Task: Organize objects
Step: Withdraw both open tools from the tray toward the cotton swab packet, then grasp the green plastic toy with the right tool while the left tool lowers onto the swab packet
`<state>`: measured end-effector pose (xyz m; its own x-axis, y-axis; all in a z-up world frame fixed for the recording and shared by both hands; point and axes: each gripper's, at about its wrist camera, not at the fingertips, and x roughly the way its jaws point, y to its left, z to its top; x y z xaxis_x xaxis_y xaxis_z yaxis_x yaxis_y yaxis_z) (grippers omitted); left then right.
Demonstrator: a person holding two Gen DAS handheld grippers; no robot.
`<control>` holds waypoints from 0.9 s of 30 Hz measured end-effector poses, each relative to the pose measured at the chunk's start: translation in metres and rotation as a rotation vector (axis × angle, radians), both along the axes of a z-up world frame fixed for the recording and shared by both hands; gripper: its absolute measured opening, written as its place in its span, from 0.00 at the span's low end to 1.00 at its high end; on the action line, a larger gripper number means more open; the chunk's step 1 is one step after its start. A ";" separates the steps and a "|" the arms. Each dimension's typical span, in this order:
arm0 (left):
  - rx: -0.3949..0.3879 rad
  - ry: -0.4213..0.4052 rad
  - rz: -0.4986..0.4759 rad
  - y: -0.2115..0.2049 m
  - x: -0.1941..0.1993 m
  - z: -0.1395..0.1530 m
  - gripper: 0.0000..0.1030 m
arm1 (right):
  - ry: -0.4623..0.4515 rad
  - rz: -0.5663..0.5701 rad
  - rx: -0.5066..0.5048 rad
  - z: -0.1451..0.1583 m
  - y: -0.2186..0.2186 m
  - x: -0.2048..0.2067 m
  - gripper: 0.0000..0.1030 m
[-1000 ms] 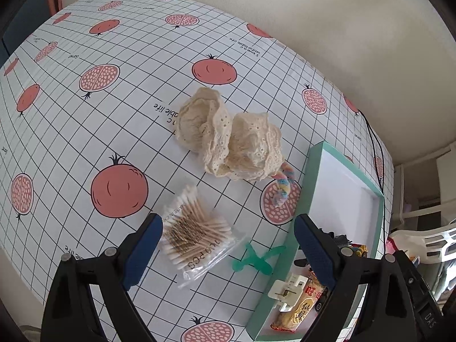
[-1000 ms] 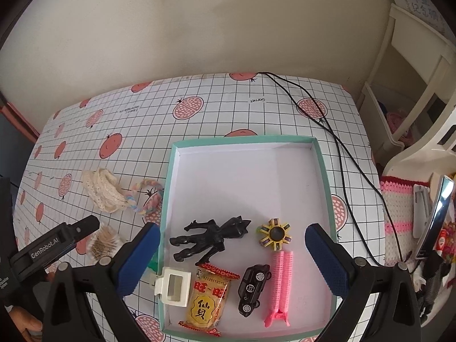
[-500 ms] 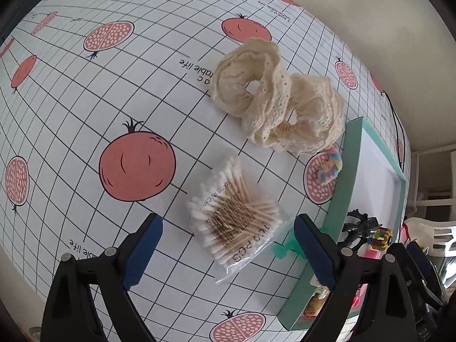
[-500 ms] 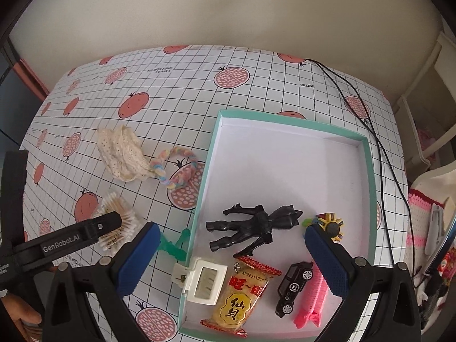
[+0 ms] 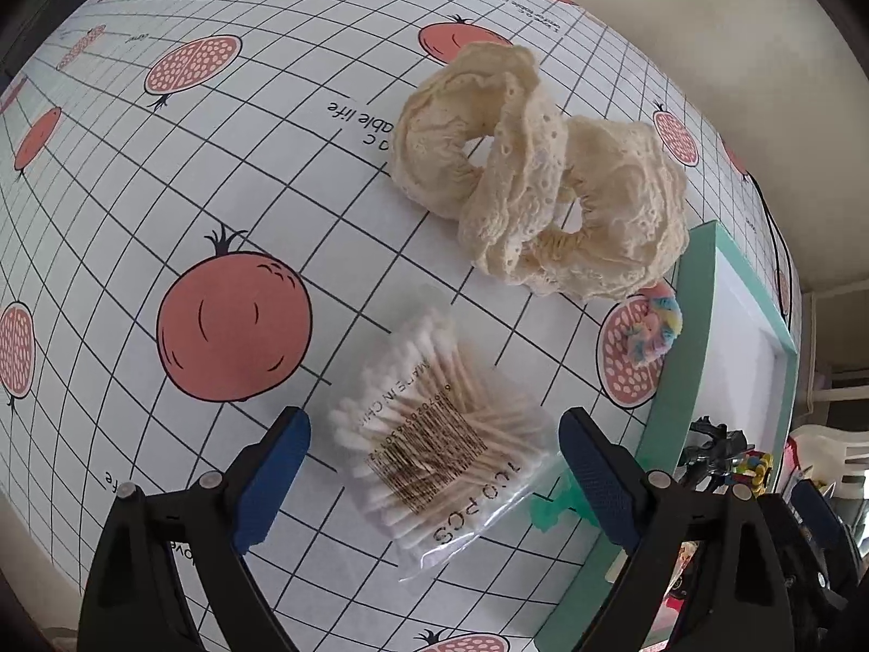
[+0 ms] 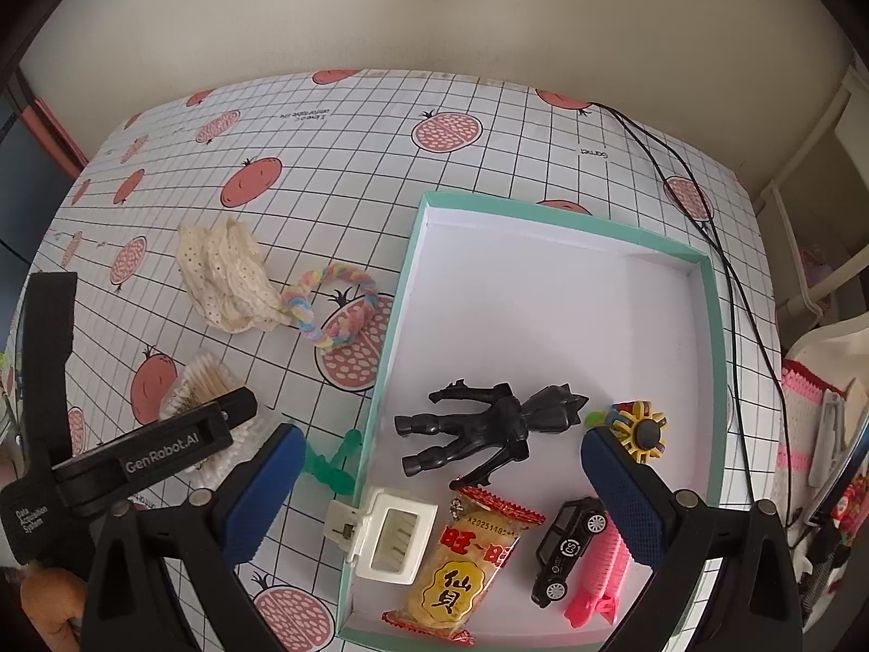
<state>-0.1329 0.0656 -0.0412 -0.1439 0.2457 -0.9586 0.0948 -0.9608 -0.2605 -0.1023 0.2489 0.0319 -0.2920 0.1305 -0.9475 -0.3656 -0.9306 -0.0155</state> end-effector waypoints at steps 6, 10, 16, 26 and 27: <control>-0.033 -0.026 -0.050 0.000 0.004 -0.001 0.90 | -0.004 0.039 -0.014 -0.004 -0.011 -0.004 1.00; -0.069 -0.028 -0.078 -0.006 0.005 -0.002 0.90 | -0.018 0.070 0.006 -0.009 -0.020 -0.006 1.00; -0.087 -0.028 -0.120 -0.016 0.011 0.000 0.90 | -0.034 0.149 0.002 -0.020 -0.041 -0.009 0.99; -0.069 0.005 -0.120 -0.028 0.011 0.004 0.90 | -0.072 0.229 -0.032 -0.040 -0.067 -0.015 0.72; -0.066 0.019 -0.128 -0.026 0.011 0.007 0.90 | -0.073 0.235 -0.038 -0.041 -0.068 -0.016 0.70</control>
